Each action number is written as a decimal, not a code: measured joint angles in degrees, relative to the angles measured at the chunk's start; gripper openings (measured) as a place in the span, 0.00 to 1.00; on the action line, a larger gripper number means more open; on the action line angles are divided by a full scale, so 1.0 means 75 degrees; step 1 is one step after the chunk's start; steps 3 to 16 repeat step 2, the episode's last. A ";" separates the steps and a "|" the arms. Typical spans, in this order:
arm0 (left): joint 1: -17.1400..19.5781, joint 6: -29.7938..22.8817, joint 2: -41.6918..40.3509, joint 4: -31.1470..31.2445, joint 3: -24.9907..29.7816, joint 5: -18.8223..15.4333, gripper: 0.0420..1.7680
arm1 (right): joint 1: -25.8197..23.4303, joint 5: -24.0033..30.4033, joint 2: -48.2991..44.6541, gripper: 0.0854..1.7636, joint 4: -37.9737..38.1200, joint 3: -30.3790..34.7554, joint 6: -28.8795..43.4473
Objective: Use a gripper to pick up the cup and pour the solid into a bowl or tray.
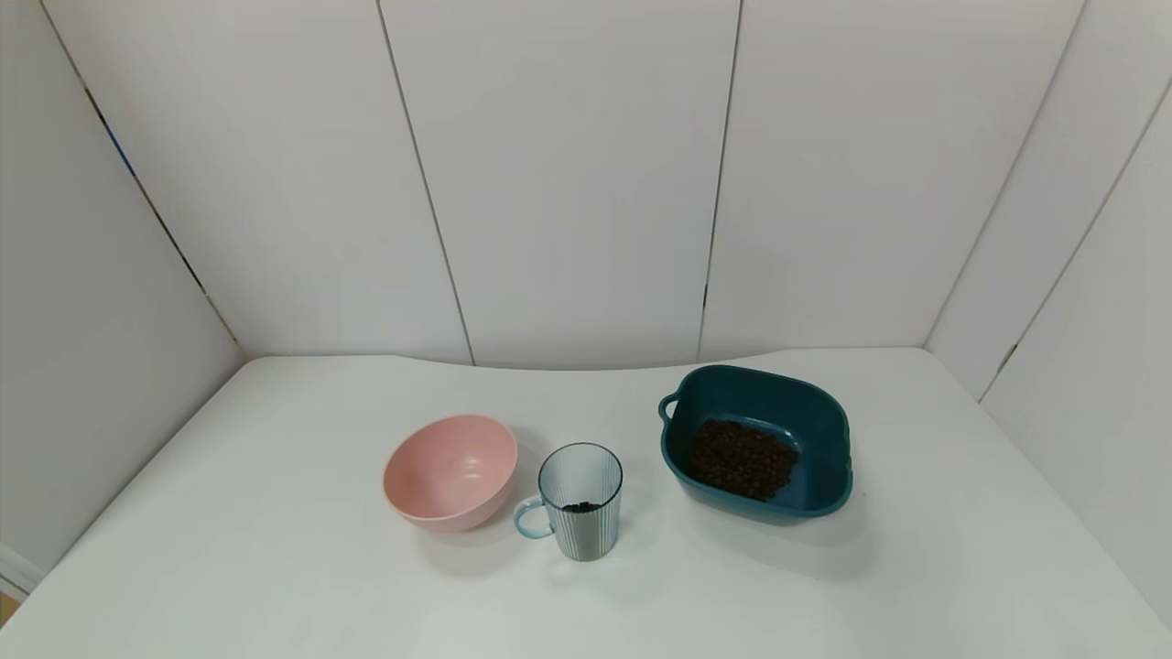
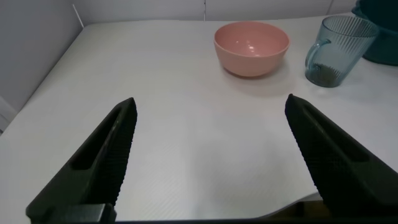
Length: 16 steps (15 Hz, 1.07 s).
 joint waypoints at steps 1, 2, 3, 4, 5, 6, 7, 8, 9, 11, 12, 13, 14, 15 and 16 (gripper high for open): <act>0.0000 0.0000 0.0000 0.0003 0.0000 0.0003 0.97 | 0.0007 0.0011 0.0000 0.97 0.0015 0.0005 0.0003; 0.0000 0.0000 0.0000 0.0003 0.0000 0.0003 0.97 | 0.0007 0.0016 0.0000 0.97 0.0024 0.0008 0.0003; 0.0000 0.0000 0.0000 0.0003 0.0000 0.0003 0.97 | 0.0007 0.0016 0.0000 0.97 0.0024 0.0008 0.0003; 0.0000 0.0000 0.0000 0.0003 0.0000 0.0003 0.97 | 0.0007 0.0016 0.0000 0.97 0.0024 0.0008 0.0003; 0.0000 0.0000 0.0000 0.0003 0.0000 0.0003 0.97 | 0.0007 0.0016 0.0000 0.97 0.0024 0.0008 0.0003; 0.0000 0.0000 0.0000 0.0003 0.0000 0.0003 0.97 | 0.0007 0.0016 0.0000 0.97 0.0024 0.0008 0.0003; 0.0000 0.0000 0.0000 0.0003 0.0000 0.0003 0.97 | 0.0007 0.0016 0.0000 0.97 0.0024 0.0008 0.0003; 0.0000 0.0000 0.0000 0.0003 0.0000 0.0003 0.97 | 0.0007 0.0016 0.0000 0.97 0.0024 0.0008 0.0003; 0.0000 0.0000 0.0000 0.0003 0.0000 0.0003 0.97 | 0.0007 0.0016 0.0000 0.97 0.0024 0.0008 0.0003; 0.0000 0.0000 0.0000 0.0003 0.0000 0.0003 0.97 | 0.0007 0.0016 0.0000 0.97 0.0024 0.0008 0.0003; 0.0000 0.0000 0.0000 0.0003 0.0000 0.0003 0.97 | 0.0007 0.0016 0.0000 0.97 0.0024 0.0008 0.0003; 0.0000 0.0000 0.0000 0.0003 0.0000 0.0003 0.97 | 0.0007 0.0016 0.0000 0.97 0.0024 0.0008 0.0003; 0.0000 0.0000 0.0000 0.0003 0.0000 0.0003 0.97 | 0.0007 0.0016 0.0000 0.97 0.0024 0.0008 0.0003; 0.0000 0.0000 0.0000 0.0003 0.0000 0.0003 0.97 | 0.0007 0.0016 0.0000 0.97 0.0024 0.0008 0.0003; 0.0000 0.0000 0.0000 0.0003 0.0000 0.0003 0.97 | 0.0007 0.0016 0.0000 0.97 0.0024 0.0008 0.0003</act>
